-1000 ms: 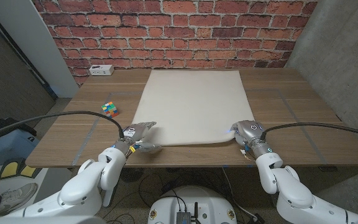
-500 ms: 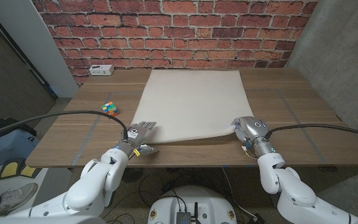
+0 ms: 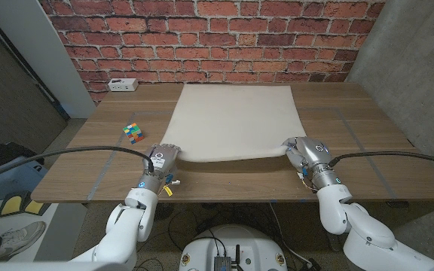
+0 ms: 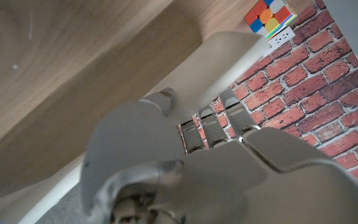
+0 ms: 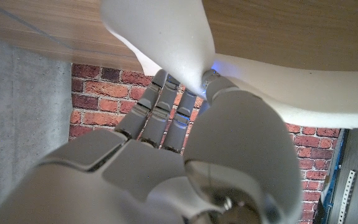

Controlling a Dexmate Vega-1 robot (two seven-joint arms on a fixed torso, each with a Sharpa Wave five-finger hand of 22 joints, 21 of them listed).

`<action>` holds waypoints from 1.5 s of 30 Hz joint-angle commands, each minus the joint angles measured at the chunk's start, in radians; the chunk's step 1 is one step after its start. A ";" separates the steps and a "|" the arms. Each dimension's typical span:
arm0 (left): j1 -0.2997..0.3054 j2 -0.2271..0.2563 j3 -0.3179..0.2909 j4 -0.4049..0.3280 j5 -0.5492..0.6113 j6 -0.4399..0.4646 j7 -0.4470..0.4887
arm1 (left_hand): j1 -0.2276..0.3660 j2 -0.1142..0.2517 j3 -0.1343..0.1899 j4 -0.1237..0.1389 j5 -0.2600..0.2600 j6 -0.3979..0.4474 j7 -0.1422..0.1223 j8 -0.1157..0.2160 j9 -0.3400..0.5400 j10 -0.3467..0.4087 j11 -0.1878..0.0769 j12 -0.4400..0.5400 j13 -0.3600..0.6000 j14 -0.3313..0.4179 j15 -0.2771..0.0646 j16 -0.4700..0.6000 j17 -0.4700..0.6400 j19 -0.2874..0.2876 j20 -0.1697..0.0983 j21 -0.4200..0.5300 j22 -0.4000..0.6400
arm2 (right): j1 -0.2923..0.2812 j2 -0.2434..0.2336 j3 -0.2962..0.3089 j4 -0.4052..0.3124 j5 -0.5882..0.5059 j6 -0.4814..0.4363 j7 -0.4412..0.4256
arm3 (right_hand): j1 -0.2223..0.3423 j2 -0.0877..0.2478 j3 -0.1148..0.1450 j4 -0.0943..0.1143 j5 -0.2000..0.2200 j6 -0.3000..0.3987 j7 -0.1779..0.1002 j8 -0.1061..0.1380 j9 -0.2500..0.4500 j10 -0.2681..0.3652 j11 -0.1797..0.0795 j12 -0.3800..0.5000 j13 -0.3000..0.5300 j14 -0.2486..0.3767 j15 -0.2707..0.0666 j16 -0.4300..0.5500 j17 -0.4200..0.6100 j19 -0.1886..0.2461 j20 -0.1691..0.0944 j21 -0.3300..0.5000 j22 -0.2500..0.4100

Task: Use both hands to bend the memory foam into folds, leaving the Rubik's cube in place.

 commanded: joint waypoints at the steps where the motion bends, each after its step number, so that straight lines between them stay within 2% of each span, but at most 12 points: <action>1: 0.067 -0.012 -0.108 -0.061 -0.125 -0.071 0.141 | -0.030 -0.009 0.056 0.040 0.003 0.103 -0.018 0.019 0.016 0.134 -0.023 0.023 0.007 0.126 -0.081 0.007 -0.003 0.030 -0.019 0.044 0.006 | -0.056 -0.033 0.035 -0.050 -0.014 -0.038 -0.028 | 0.005 0.002 0.013 0.000 0.007 0.045 0.039 0.008 0.012 -0.005 0.003 0.007 0.046 -0.011 -0.135 -0.017 0.003 -0.007 -0.037 0.005 0.001; 3: 0.076 -0.008 -0.118 -0.077 -0.133 -0.081 0.151 | -0.042 -0.014 0.076 0.044 0.007 0.122 -0.008 0.019 0.025 0.275 -0.036 0.056 0.012 0.176 -0.098 -0.004 -0.005 0.026 -0.030 0.062 0.006 | -0.069 -0.039 0.039 -0.059 -0.020 -0.049 -0.030 | 0.007 0.002 0.016 -0.001 0.008 0.046 0.041 0.011 0.016 -0.008 0.003 0.009 0.049 -0.013 -0.137 -0.024 0.002 -0.008 -0.036 0.007 0.000; 5: 0.091 -0.006 -0.141 -0.089 -0.171 -0.110 0.179 | -0.045 -0.015 0.083 0.043 0.008 0.139 0.004 0.025 0.031 0.314 -0.043 0.063 0.012 0.199 -0.111 -0.006 -0.006 0.038 -0.040 0.074 0.005 | -0.077 -0.046 0.037 -0.068 -0.033 -0.066 -0.026 | 0.007 0.001 0.019 -0.001 0.009 0.045 0.042 0.013 0.020 -0.019 -0.004 0.008 0.053 -0.015 -0.137 -0.032 0.002 -0.008 -0.035 0.009 0.000; 6: 0.096 -0.008 -0.152 -0.094 -0.191 -0.122 0.190 | -0.045 -0.020 0.091 0.034 0.007 0.159 0.015 0.033 0.039 0.351 -0.037 0.071 0.014 0.218 -0.116 -0.012 -0.007 0.042 -0.044 0.084 0.004 | -0.081 -0.048 0.036 -0.072 -0.038 -0.073 -0.026 | 0.007 0.000 0.019 -0.002 0.009 0.045 0.040 0.013 0.021 -0.021 -0.006 0.008 0.054 -0.017 -0.136 -0.035 0.002 -0.008 -0.035 0.009 0.000; 12: 0.113 -0.009 -0.195 -0.118 -0.276 -0.166 0.198 | -0.036 -0.021 0.115 0.005 0.004 0.201 0.047 0.051 0.060 0.394 -0.037 0.083 0.033 0.262 -0.113 -0.021 -0.008 0.069 -0.046 0.114 0.002 | -0.107 -0.049 0.042 -0.086 -0.050 -0.088 -0.041 | 0.005 -0.003 0.023 -0.002 0.011 0.037 0.035 0.009 0.016 -0.034 -0.007 0.009 0.061 -0.024 -0.134 -0.053 0.000 -0.012 -0.031 0.012 -0.002; 13: 0.113 -0.008 -0.195 -0.118 -0.278 -0.167 0.197 | -0.037 -0.023 0.119 -0.002 0.002 0.220 0.062 0.061 0.069 0.402 -0.035 0.085 0.041 0.272 -0.112 -0.025 -0.008 0.066 -0.045 0.121 0.003 | -0.107 -0.049 0.042 -0.086 -0.050 -0.088 -0.041 | 0.005 -0.005 0.022 -0.003 0.011 0.035 0.034 0.007 0.015 -0.033 -0.007 0.010 0.061 -0.024 -0.134 -0.054 0.002 -0.016 -0.031 0.011 -0.002; 19: 0.107 0.054 -0.221 -0.186 -0.318 -0.141 0.051 | -0.043 -0.020 0.125 -0.005 0.003 0.229 0.065 0.076 0.089 0.423 -0.041 0.093 0.058 0.284 -0.108 -0.030 -0.006 0.073 -0.044 0.138 0.003 | -0.150 -0.084 0.087 -0.173 -0.024 -0.137 0.020 | 0.003 -0.006 0.030 -0.005 0.011 0.031 0.029 0.015 0.028 -0.040 -0.023 0.017 0.072 -0.062 -0.137 -0.100 -0.010 -0.032 -0.042 0.011 -0.002; 27: 0.170 0.103 -0.311 -0.253 -0.434 -0.170 0.010 | -0.048 -0.020 0.130 -0.007 0.005 0.235 0.073 0.088 0.106 0.434 -0.037 0.096 0.073 0.303 -0.120 -0.028 -0.005 0.084 -0.058 0.154 0.002 | -0.203 -0.117 0.122 -0.287 -0.013 -0.239 0.088 | 0.001 -0.006 0.033 -0.005 0.011 0.029 0.029 0.021 0.037 -0.043 -0.024 0.021 0.077 -0.060 -0.141 -0.114 -0.014 -0.037 -0.048 0.013 -0.003; 33: 0.236 0.141 -0.443 -0.295 -0.588 -0.212 -0.055 | -0.052 -0.016 0.136 -0.007 0.008 0.232 0.078 0.097 0.125 0.447 -0.037 0.104 0.093 0.339 -0.120 -0.021 -0.002 0.094 -0.064 0.171 0.002 | -0.240 -0.143 0.189 -0.369 0.068 -0.300 0.169 | 0.003 -0.005 0.040 -0.007 0.012 0.022 0.036 0.025 0.048 -0.048 -0.017 0.026 0.084 -0.067 -0.143 -0.139 -0.022 -0.042 -0.057 0.015 -0.004; 38: 0.313 0.148 -0.595 -0.326 -0.703 -0.282 -0.105 | -0.056 -0.014 0.142 -0.008 0.011 0.227 0.089 0.108 0.146 0.464 -0.030 0.120 0.125 0.374 -0.120 -0.016 0.000 0.115 -0.072 0.196 0.000 | -0.338 -0.124 0.321 -0.410 0.164 -0.255 0.167 | 0.000 -0.002 0.042 -0.004 0.011 0.019 0.041 0.028 0.054 -0.053 -0.013 0.028 0.089 -0.061 -0.142 -0.148 -0.025 -0.044 -0.059 0.017 -0.005; 42: 0.366 0.126 -0.719 -0.338 -0.790 -0.369 -0.181 | -0.056 -0.014 0.146 -0.011 0.011 0.228 0.090 0.114 0.156 0.470 -0.024 0.127 0.142 0.387 -0.119 -0.015 0.001 0.124 -0.077 0.207 0.000 | -0.410 -0.107 0.409 -0.442 0.207 -0.226 0.175 | 0.000 -0.001 0.044 -0.004 0.011 0.014 0.043 0.029 0.058 -0.054 -0.010 0.030 0.092 -0.060 -0.141 -0.154 -0.027 -0.045 -0.058 0.018 -0.005; 45: 0.393 0.082 -0.788 -0.326 -0.842 -0.460 -0.213 | -0.056 -0.014 0.148 -0.012 0.011 0.230 0.092 0.117 0.161 0.471 -0.020 0.130 0.149 0.393 -0.121 -0.015 0.001 0.125 -0.077 0.212 0.000 | -0.468 -0.077 0.460 -0.449 0.214 -0.178 0.154 | -0.001 -0.002 0.044 -0.004 0.010 0.013 0.044 0.031 0.061 -0.056 -0.008 0.032 0.094 -0.058 -0.141 -0.156 -0.026 -0.045 -0.057 0.020 -0.005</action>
